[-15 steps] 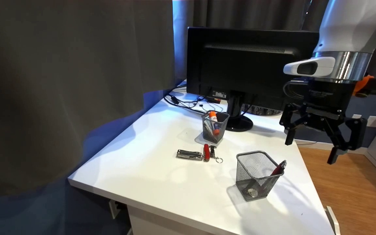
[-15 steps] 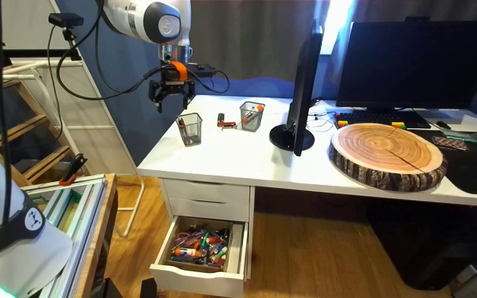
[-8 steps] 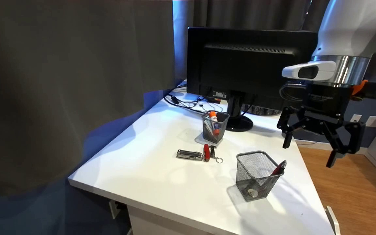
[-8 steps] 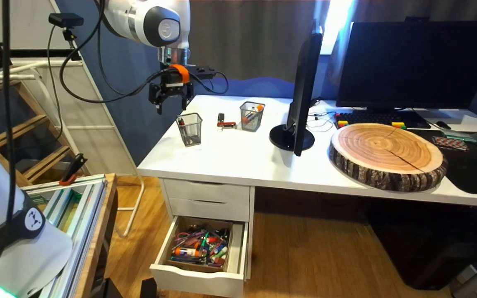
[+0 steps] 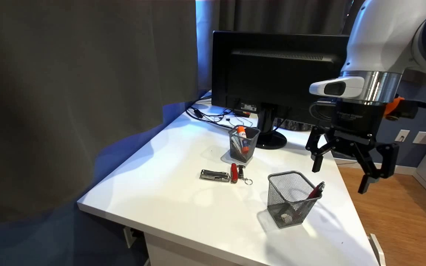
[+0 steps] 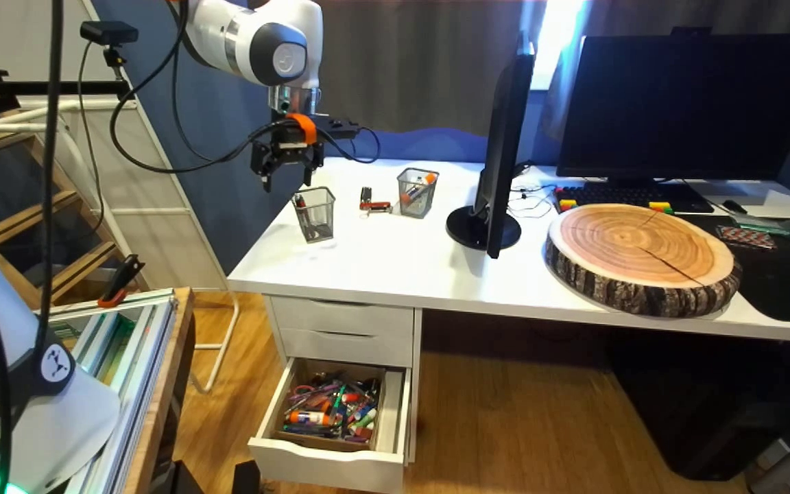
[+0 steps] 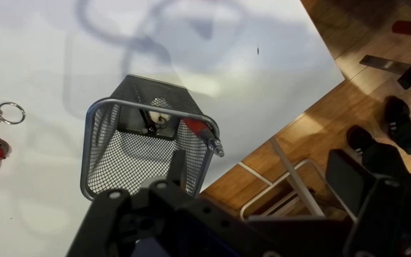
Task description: Remove the pens from the basket on the left and put them on the desk
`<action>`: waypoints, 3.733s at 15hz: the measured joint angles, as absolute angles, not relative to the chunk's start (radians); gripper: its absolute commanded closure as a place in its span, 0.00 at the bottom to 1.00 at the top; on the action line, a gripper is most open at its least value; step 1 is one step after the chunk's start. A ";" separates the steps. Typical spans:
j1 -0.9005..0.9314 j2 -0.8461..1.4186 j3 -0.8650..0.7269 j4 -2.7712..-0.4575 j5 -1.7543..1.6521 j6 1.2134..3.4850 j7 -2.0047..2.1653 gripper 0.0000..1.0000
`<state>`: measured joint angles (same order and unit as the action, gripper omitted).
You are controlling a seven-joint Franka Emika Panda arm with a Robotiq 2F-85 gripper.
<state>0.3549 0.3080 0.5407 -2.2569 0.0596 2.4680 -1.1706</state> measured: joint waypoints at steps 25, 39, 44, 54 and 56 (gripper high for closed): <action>0.380 0.405 0.514 -2.205 -0.127 2.538 -1.148 0.41; 0.382 0.411 0.514 -2.204 -0.144 2.539 -1.148 0.84; 0.382 0.412 0.513 -2.200 -0.145 2.541 -1.148 0.97; 0.382 0.412 0.513 -2.195 -0.146 2.541 -1.150 0.63; 0.382 0.414 0.514 -2.195 -0.146 2.541 -1.153 0.68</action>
<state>0.3820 0.4137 0.5137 -2.1945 -0.1458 2.5409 -1.1527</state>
